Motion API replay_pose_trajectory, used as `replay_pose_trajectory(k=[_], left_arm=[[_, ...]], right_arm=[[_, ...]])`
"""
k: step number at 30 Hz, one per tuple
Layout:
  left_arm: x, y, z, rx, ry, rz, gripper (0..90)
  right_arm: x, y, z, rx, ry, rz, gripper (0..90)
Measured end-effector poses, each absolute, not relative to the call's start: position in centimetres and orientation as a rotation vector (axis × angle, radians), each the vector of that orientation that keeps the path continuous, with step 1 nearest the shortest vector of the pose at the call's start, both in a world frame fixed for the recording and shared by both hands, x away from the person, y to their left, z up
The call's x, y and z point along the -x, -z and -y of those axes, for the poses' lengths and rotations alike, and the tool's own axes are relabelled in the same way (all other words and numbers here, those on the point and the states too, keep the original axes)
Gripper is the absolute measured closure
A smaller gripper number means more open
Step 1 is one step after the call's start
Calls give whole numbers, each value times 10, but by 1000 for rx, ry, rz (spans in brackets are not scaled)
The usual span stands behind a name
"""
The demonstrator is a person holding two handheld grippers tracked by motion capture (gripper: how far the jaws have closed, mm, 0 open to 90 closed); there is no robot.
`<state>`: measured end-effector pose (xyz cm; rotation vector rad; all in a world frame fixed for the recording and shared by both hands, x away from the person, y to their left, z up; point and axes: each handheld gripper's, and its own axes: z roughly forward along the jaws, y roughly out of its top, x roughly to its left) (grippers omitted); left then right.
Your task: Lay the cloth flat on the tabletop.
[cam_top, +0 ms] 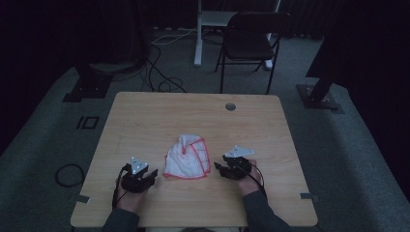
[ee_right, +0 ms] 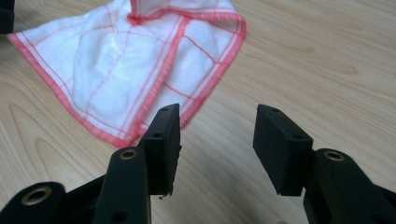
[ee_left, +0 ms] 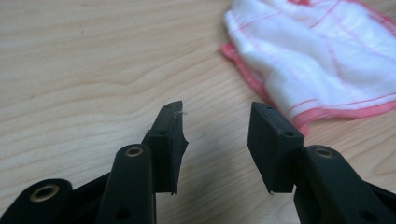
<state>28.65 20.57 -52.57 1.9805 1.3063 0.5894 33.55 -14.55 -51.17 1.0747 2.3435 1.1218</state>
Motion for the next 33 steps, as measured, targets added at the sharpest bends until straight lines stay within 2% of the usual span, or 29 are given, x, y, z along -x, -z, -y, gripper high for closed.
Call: replay_pose_trajectory(k=[4, 12, 26, 33], left_arm=[[-283, 518, -200, -1966, -612, -1278, 588], [-284, 508, -177, -1986, -564, -1182, 606], [-292, 511, -128, -2054, -512, -1048, 599], [-295, 519, -110, -2068, -512, -987, 599]], right_arm=[[-337, 506, 137, -1052, -1122, -2343, 525], [-344, 501, 125, -1064, -1149, -2343, 552], [-357, 499, 112, -1060, -1129, -2350, 543], [-361, 492, 106, -1045, -1138, -2339, 579]])
